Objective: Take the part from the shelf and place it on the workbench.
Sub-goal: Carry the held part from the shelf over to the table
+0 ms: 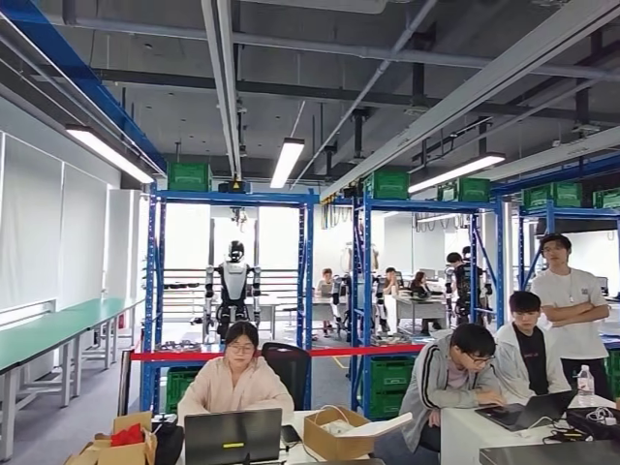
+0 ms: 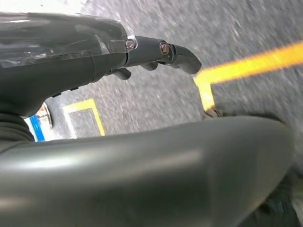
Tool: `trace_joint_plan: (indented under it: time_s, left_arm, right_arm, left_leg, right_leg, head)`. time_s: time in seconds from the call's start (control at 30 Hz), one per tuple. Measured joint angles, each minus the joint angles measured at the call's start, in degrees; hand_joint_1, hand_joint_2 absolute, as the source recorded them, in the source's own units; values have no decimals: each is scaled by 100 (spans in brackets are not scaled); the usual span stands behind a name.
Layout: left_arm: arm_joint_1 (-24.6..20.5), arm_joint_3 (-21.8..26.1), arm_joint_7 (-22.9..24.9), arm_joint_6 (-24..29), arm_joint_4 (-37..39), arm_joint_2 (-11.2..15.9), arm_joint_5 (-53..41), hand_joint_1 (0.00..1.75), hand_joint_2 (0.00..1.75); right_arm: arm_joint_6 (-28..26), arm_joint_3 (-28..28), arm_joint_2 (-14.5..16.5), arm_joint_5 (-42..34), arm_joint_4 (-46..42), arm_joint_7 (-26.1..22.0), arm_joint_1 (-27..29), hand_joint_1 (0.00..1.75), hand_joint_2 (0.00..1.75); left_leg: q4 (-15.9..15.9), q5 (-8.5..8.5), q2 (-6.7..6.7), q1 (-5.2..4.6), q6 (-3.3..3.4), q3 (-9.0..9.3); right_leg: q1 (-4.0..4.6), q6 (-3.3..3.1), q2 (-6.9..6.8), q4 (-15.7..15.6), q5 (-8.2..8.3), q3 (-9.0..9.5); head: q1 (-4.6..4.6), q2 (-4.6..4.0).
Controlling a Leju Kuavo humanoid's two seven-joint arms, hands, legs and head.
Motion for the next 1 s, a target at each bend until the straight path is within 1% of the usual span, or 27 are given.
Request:
trace_joint_plan:
  time_s: [0.07, 0.1, 0.13, 0.17, 0.2, 0.23, 0.27, 0.3, 0.33, 0.37, 0.43, 0.47, 0.5, 0.53, 0.57, 0.6, 0.63, 0.67, 0.7, 0.73, 0.77, 0.8, 0.83, 0.87, 0.93, 0.97, 1.0]
  left_arm:
    - [-17, -5, -5, -1, 0, -3, 0, 0, 175]
    - [-8, -5, -7, 1, 0, -3, 0, 0, 175]
    - [5, -7, -9, 2, 0, -3, 0, 0, 175]
    - [16, -8, -10, 3, 0, -3, 0, 0, 175]
    - [21, -8, -12, 3, 0, -3, 0, 0, 175]
    - [24, -9, -13, 3, 0, -3, 0, 0, 175]
    - [24, -9, -14, 2, 0, -3, 1, 0, 175]
    - [21, -10, -15, 0, 0, -3, 1, 0, 175]
    - [22, -11, -16, -1, 0, -3, 1, 0, 175]
    - [20, -12, -17, -3, 0, -3, 2, 0, 175]
    - [22, -13, -22, -2, 0, -5, 1, 0, 175]
    - [19, -13, -27, -1, 0, -6, 1, 0, 175]
    - [16, -14, -31, 1, 0, -7, 1, 0, 175]
    - [13, -15, -34, 2, 0, -6, 1, 0, 175]
    - [12, -16, -36, 2, 0, -6, 1, 0, 175]
    - [14, -17, -36, 3, 0, -7, 1, 0, 175]
    - [18, -19, -37, 3, 0, -7, 1, 0, 175]
    - [21, -19, -37, 3, 0, -7, 1, 0, 175]
    - [24, -20, -37, 2, 0, -8, 0, 0, 175]
    - [23, -21, -37, 1, 0, -9, 0, 0, 175]
    - [18, -21, -38, -1, 0, -10, 1, 0, 175]
    - [11, -22, -38, -2, 0, -11, 1, 0, 175]
    - [5, -23, -37, -3, 0, -11, 1, 0, 175]
    - [2, -25, -38, -4, 0, -11, 1, 0, 175]
    - [-4, -33, -38, -4, 0, -12, 0, 0, 175]
    - [-11, -40, -40, -7, 0, -13, 0, 0, 175]
    - [-23, -48, -42, -9, 0, -14, 0, 0, 175]
  right_arm:
    - [1, 15, 3, -16, 4, 0, -12, 175, 175]
    - [2, 24, 3, -19, 5, 0, -9, 175, 175]
    - [2, 32, 4, -20, 7, 0, -6, 175, 175]
    - [2, 38, 4, -22, 8, 0, -4, 175, 175]
    - [2, 41, 6, -25, 8, 0, -4, 175, 175]
    - [2, 44, 8, -28, 8, 0, -4, 175, 175]
    - [2, 48, 10, -31, 10, 2, -5, 175, 175]
    - [2, 51, 12, -35, 11, 3, -7, 175, 175]
    - [2, 56, 13, -39, 13, 7, -7, 175, 175]
    - [2, 60, 14, -44, 13, 10, -8, 175, 175]
    - [2, 61, 14, -55, 4, 12, -14, 175, 175]
    - [2, 61, 14, -63, -1, 10, -21, 175, 175]
    - [1, 61, 13, -70, -4, 10, -27, 175, 175]
    - [1, 61, 10, -76, -5, 9, -26, 175, 175]
    - [1, 61, 4, -81, -4, 8, -19, 175, 175]
    - [1, 61, -4, -84, -3, 7, -6, 175, 175]
    - [1, 61, -11, -86, -2, 4, 8, 175, 175]
    - [1, 61, -16, -87, -1, 3, 17, 175, 175]
    - [0, 60, -20, -89, -2, 1, 22, 175, 175]
    - [1, 57, -21, -90, -3, 0, 22, 175, 175]
    - [1, 54, -22, -92, -3, -1, 20, 175, 175]
    - [3, 51, -23, -93, -3, -1, 16, 175, 175]
    - [4, 47, -23, -94, -5, -1, 13, 175, 175]
    - [7, 43, -25, -94, -5, -1, 11, 175, 175]
    - [10, 36, -26, -96, -19, -1, 9, 175, 175]
    - [14, 34, -25, -97, -27, -2, 5, 175, 175]
    - [16, 33, -21, -99, -35, -2, -1, 175, 175]
  left_leg:
    - [734, -243, 40, -22, -9, -484]
    - [1002, -342, 43, -31, -13, -706]
    - [1104, -361, 45, -38, -13, -852]
    - [1005, -254, 47, -43, -4, -898]
    - [728, -16, 49, -48, 12, -862]
    - [370, 302, 50, -54, 36, -795]
    - [51, 526, 55, -68, 56, -728]
    - [-163, 691, 59, -85, 83, -680]
    - [-255, 744, 62, -103, 107, -667]
    - [-264, 702, 66, -120, 130, -657]
    - [-286, 697, 68, -104, 180, -598]
    - [-306, 679, 71, -89, 205, -550]
    - [-326, 653, 73, -72, 225, -498]
    - [-337, 616, 76, -69, 242, -451]
    - [-341, 574, 79, -67, 252, -406]
    - [-341, 529, 81, -66, 253, -357]
    - [-341, 481, 81, -65, 250, -299]
    - [-341, 431, 81, -64, 244, -232]
    - [-343, 378, 80, -63, 236, -155]
    - [-346, 321, 79, -62, 221, -75]
    - [-352, 271, 79, -61, 200, -6]
    - [-363, 230, 79, -59, 170, 36]
    - [-372, 200, 80, -57, 136, 67]
    - [-379, 191, 83, -57, 101, 88]
    - [-349, 177, 93, -55, 49, 124]
    - [-248, 152, 97, -54, 37, 96]
    - [-49, 85, 100, -52, 32, 1]
  right_leg:
    - [24, -49, -30, -8, -81, 90]
    - [37, -63, -36, -7, -128, 136]
    - [48, -70, -35, -7, -177, 193]
    - [57, -70, -31, -6, -232, 266]
    - [63, -64, -30, -5, -296, 353]
    - [69, -52, -30, -4, -365, 434]
    - [77, -32, -27, 4, -429, 502]
    - [82, -2, -22, 11, -484, 536]
    - [84, 32, -17, 22, -524, 552]
    - [85, 63, -12, 26, -547, 563]
    - [81, 121, -32, 110, -568, 547]
    - [77, 153, -58, 275, -580, 465]
    - [66, 191, -87, 552, -628, 309]
    - [48, 228, -117, 916, -719, 88]
    - [25, 259, -133, 1291, -850, -165]
    - [5, 280, -142, 1583, -963, -393]
    - [-9, 295, -148, 1719, -998, -553]
    - [-16, 302, -153, 1651, -909, -613]
    - [-17, 298, -157, 1394, -699, -576]
    - [-12, 285, -164, 1000, -401, -468]
    - [4, 260, -173, 645, -176, -361]
    - [27, 223, -179, 378, -41, -281]
    - [49, 182, -184, 233, 30, -244]
    - [71, 134, -186, 207, -1, -240]
    - [67, 54, -180, 151, 15, -172]
    - [58, 19, -181, 118, -2, -115]
    - [48, -8, -181, 91, -17, -57]
  head:
    - [1, -1]
    - [1, -1]
    - [1, -1]
    - [1, -1]
    - [1, -1]
    - [2, -1]
    - [1, -1]
    - [1, -1]
    - [1, -1]
    - [1, -1]
    - [2, -1]
    - [2, -1]
    - [2, -1]
    - [1, -1]
    - [1, -1]
    - [1, -1]
    - [1, -1]
    - [1, -1]
    - [1, -1]
    - [1, -1]
    - [2, -1]
    - [-1, 1]
    - [-2, 2]
    - [-3, 3]
    - [-3, 4]
    - [-3, 4]
    - [-3, 4]
